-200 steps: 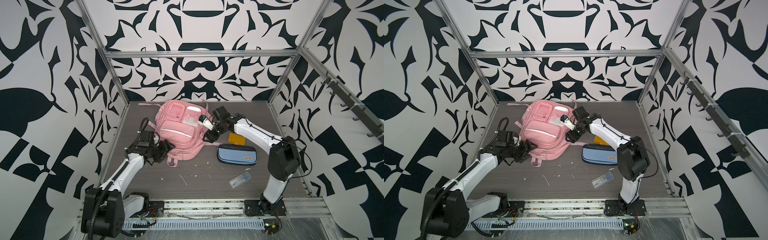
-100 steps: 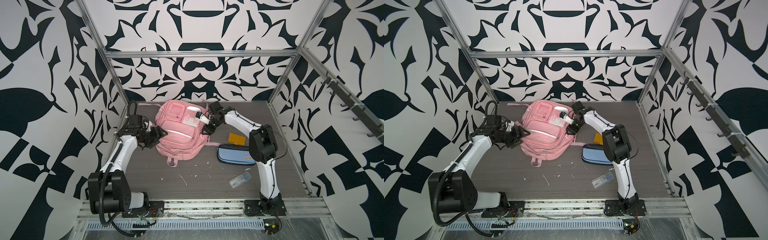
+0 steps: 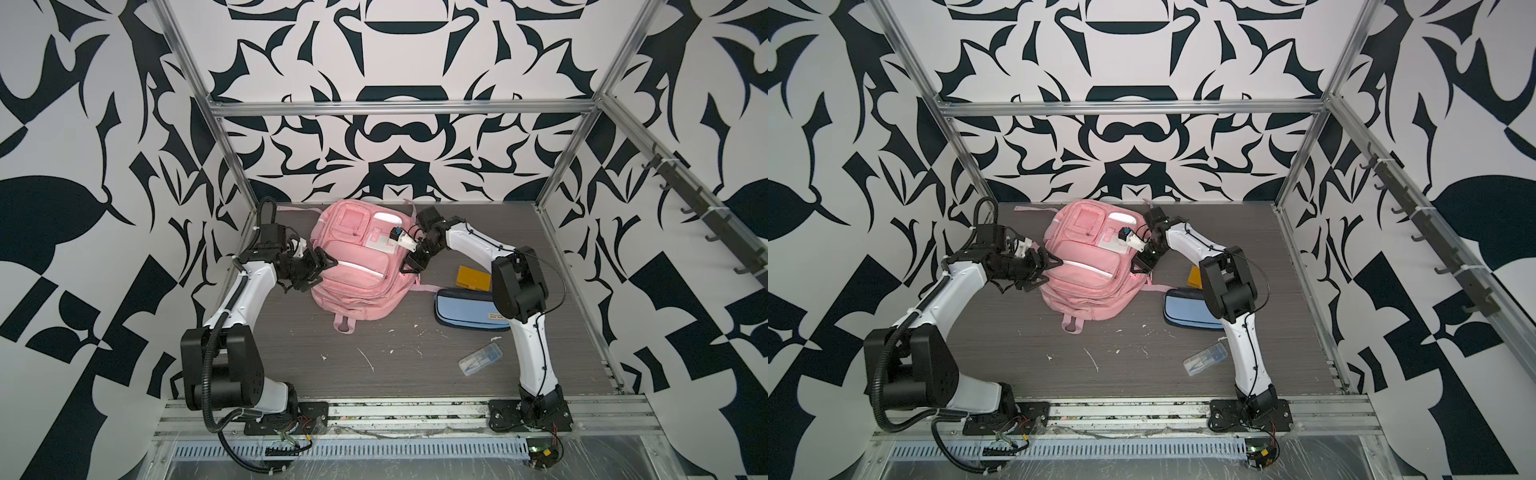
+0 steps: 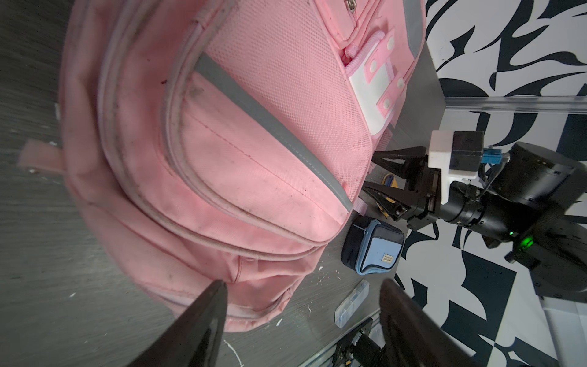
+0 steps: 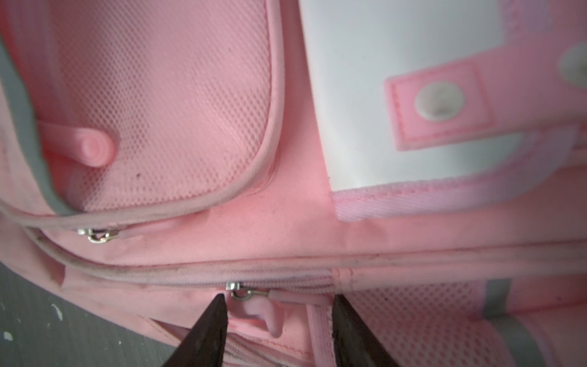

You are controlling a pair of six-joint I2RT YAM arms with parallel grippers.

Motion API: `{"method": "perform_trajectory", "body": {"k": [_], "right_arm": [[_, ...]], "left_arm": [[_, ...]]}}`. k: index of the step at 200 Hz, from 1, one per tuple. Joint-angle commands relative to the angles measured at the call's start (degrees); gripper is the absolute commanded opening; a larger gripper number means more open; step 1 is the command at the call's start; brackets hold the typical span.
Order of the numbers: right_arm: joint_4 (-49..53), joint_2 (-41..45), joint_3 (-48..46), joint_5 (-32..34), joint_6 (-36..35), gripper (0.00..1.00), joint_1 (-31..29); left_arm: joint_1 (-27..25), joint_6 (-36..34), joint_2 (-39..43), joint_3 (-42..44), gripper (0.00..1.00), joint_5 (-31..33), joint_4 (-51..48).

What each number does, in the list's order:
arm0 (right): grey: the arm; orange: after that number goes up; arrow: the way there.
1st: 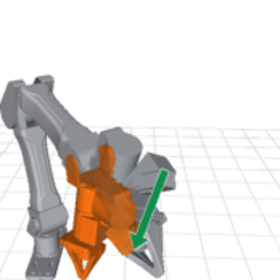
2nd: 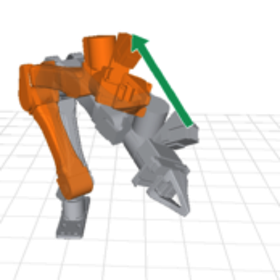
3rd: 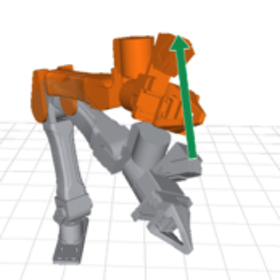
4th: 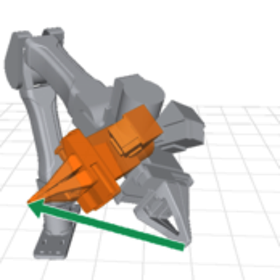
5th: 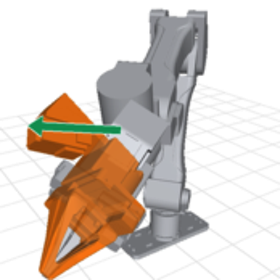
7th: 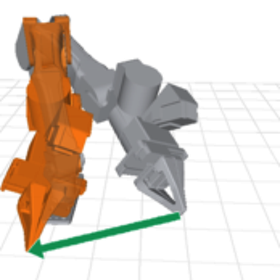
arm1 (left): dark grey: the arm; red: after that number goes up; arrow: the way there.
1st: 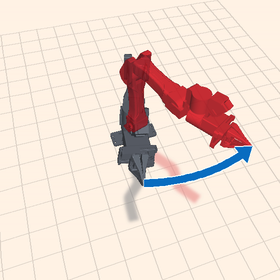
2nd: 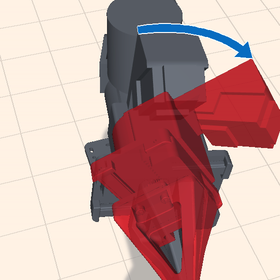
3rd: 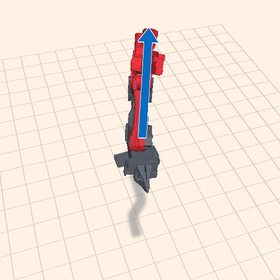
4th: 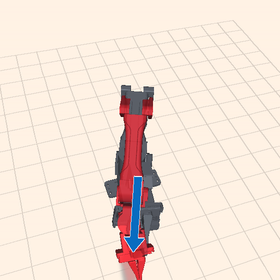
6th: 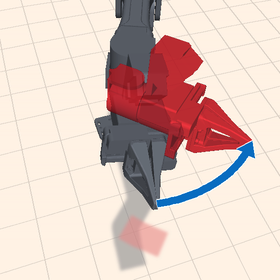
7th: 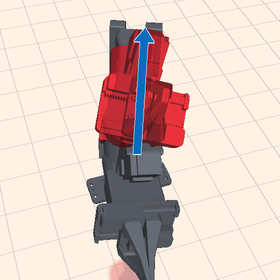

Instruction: Pack the student bag

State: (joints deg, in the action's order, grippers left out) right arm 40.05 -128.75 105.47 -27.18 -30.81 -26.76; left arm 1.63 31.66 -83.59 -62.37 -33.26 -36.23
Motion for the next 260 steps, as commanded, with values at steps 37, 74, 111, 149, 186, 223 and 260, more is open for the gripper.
{"method": "perform_trajectory", "body": {"k": [37,74,111,149,186,223,260], "right_arm": [[-0.05,-0.49,1.31,-2.47,-0.30,0.39,-0.06],[-0.36,-0.86,1.35,-1.92,0.65,0.57,-0.52],[-0.50,-1.80,2.14,-0.97,1.59,0.54,-1.80],[-0.59,-2.04,2.26,-0.03,1.72,0.29,-2.14],[-1.59,-0.64,-0.05,0.37,1.25,0.17,-2.15],[-3.20,1.23,-2.58,0.99,1.16,0.09,-3.40],[-8.56,3.75,-7.22,2.71,4.45,0.22,-5.62]], "left_arm": [[0.46,1.03,-0.19,-0.75,0.78,-0.49,-0.77],[0.98,1.03,0.12,0.09,0.78,-0.30,-0.76],[1.15,1.08,0.01,0.88,0.77,-0.44,-0.07],[3.80,0.33,-0.54,4.92,0.77,0.15,1.82],[6.48,-1.98,-2.97,7.36,0.76,-0.77,3.54],[6.56,-2.21,-5.62,8.20,0.76,-2.41,5.20],[6.48,0.69,-6.22,11.22,0.75,-4.49,9.02]]}}
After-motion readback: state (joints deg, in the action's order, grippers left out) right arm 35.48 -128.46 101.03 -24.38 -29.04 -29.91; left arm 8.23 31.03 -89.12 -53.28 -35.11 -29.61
